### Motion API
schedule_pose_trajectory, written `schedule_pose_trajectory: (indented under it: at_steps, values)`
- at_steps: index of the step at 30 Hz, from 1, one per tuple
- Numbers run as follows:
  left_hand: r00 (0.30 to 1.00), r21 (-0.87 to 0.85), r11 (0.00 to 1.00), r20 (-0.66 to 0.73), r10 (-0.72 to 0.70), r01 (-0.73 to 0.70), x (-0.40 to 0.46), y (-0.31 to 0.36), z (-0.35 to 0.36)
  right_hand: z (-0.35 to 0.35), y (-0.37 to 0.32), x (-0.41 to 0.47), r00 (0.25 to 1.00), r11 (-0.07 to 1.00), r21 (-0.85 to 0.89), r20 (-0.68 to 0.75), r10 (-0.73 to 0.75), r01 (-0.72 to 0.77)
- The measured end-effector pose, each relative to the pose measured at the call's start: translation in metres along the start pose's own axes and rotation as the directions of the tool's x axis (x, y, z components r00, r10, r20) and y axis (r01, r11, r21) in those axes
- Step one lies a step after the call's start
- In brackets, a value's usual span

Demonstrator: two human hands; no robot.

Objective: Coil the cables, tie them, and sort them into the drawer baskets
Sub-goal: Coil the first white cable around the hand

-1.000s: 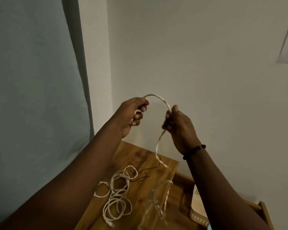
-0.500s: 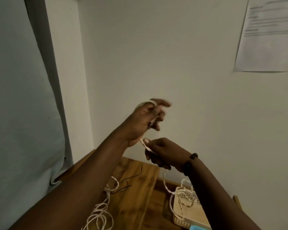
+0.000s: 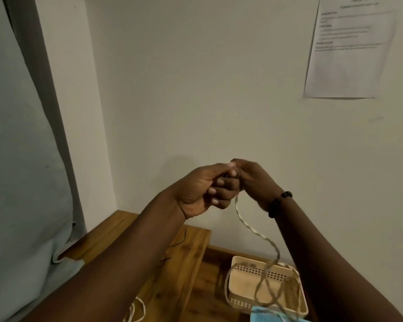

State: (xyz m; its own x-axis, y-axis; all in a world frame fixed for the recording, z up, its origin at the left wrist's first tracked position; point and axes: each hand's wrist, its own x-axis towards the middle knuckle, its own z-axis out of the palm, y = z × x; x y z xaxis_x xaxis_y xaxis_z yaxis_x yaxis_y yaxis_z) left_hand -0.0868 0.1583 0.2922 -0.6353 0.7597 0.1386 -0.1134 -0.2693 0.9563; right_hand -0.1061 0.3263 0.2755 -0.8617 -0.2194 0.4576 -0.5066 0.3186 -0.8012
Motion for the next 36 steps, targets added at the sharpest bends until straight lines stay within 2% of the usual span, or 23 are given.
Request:
schedule_pose_trajectory:
  at_steps: [2, 3, 6, 8, 10, 12, 14, 15, 16, 17, 20, 22, 23, 25, 27, 28, 30, 31, 32, 33, 34, 35, 36]
  values:
    - [0.986, -0.100, 0.986, 0.083, 0.142, -0.134, 0.003, -0.001, 0.018, 0.020, -0.004, -0.014, 0.995, 0.926, 0.369, 0.091, 0.043, -0.074]
    - [0.973, -0.127, 0.971, 0.087, 0.212, -0.200, 0.006, -0.002, 0.027, 0.031, -0.006, -0.022, 0.987, 0.885, 0.449, 0.148, 0.063, -0.123]
    - [0.909, 0.032, 0.911, -0.063, 0.412, -0.410, 0.022, -0.008, 0.034, 0.049, -0.005, -0.035, 0.874, 0.829, 0.431, 0.467, 0.134, -0.357]
    - [0.837, 0.259, 0.855, -0.212, 0.505, -0.450, 0.030, -0.015, 0.017, 0.041, -0.004, -0.034, 0.837, 0.894, 0.216, 0.487, 0.250, -0.392]
    - [0.769, 0.543, 0.773, -0.320, 0.553, -0.329, 0.029, -0.020, -0.009, 0.030, -0.003, -0.035, 0.858, 0.955, -0.080, 0.422, 0.293, -0.287]
    - [0.769, 0.647, 0.751, -0.411, 0.489, -0.131, 0.024, -0.025, -0.024, 0.021, -0.002, -0.037, 0.853, 0.957, -0.236, 0.451, 0.262, -0.169]
    - [0.834, 0.714, 0.690, -0.448, 0.321, 0.118, 0.018, -0.029, -0.026, 0.017, -0.003, -0.034, 0.870, 0.869, -0.495, 0.436, 0.232, 0.016]
    - [0.866, 0.770, 0.593, -0.443, 0.234, 0.234, 0.017, -0.033, -0.024, 0.015, -0.005, -0.030, 0.888, 0.787, -0.610, 0.409, 0.210, 0.095]
    - [0.894, 0.811, 0.506, -0.420, 0.155, 0.293, 0.015, -0.038, -0.021, 0.012, -0.005, -0.025, 0.901, 0.717, -0.686, 0.382, 0.204, 0.128]
    - [0.914, 0.828, 0.470, -0.394, 0.101, 0.305, 0.015, -0.042, -0.020, 0.008, -0.008, -0.020, 0.912, 0.667, -0.735, 0.350, 0.215, 0.125]
    - [0.914, 0.709, 0.599, -0.394, -0.101, 0.372, 0.010, -0.039, -0.017, -0.009, -0.013, -0.009, 0.947, 0.513, -0.855, 0.226, 0.229, 0.080]
    - [0.917, 0.653, 0.643, -0.293, -0.272, 0.400, 0.005, -0.033, -0.014, -0.021, -0.010, -0.002, 0.985, 0.412, -0.911, 0.081, 0.151, 0.012]
    - [0.926, 0.648, 0.663, -0.222, -0.307, 0.375, 0.005, -0.032, -0.012, -0.022, -0.008, -0.001, 0.993, 0.409, -0.912, 0.011, 0.116, -0.038]
    - [0.963, 0.561, 0.788, -0.070, -0.260, 0.253, 0.006, -0.031, -0.002, -0.012, 0.005, 0.001, 0.989, 0.503, -0.852, -0.119, 0.084, -0.145]
    - [0.996, 0.321, 0.945, 0.032, -0.080, 0.065, 0.012, -0.028, 0.009, 0.013, 0.022, -0.004, 0.978, 0.728, -0.659, -0.191, 0.082, -0.190]
    - [0.998, 0.185, 0.981, 0.033, 0.053, -0.059, 0.017, -0.027, 0.013, 0.026, 0.031, -0.008, 0.974, 0.834, -0.518, -0.204, 0.096, -0.190]
    - [0.931, 0.007, 0.939, -0.128, 0.342, -0.344, 0.031, -0.024, 0.013, 0.047, 0.039, -0.017, 0.982, 0.908, -0.373, -0.078, 0.174, -0.190]
    - [0.847, 0.034, 0.879, -0.250, 0.469, -0.476, 0.037, -0.023, 0.007, 0.054, 0.039, -0.023, 0.974, 0.914, -0.359, 0.049, 0.220, -0.188]
    - [0.731, 0.169, 0.813, -0.365, 0.577, -0.557, 0.041, -0.021, -0.002, 0.058, 0.040, -0.027, 0.952, 0.915, -0.358, 0.165, 0.258, -0.186]
    - [0.592, 0.395, 0.741, -0.445, 0.672, -0.544, 0.044, -0.021, -0.015, 0.060, 0.036, -0.032, 0.930, 0.913, -0.365, 0.239, 0.278, -0.179]
    - [0.461, 0.633, 0.655, -0.475, 0.750, -0.414, 0.045, -0.022, -0.031, 0.058, 0.036, -0.034, 0.919, 0.908, -0.385, 0.274, 0.282, -0.164]
    - [0.382, 0.792, 0.568, -0.464, 0.799, -0.225, 0.045, -0.024, -0.048, 0.055, 0.033, -0.035, 0.919, 0.900, -0.417, 0.291, 0.267, -0.129]
    - [0.391, 0.850, 0.524, -0.463, 0.795, -0.059, 0.044, -0.027, -0.058, 0.051, 0.031, -0.035, 0.928, 0.868, -0.491, 0.284, 0.240, -0.074]
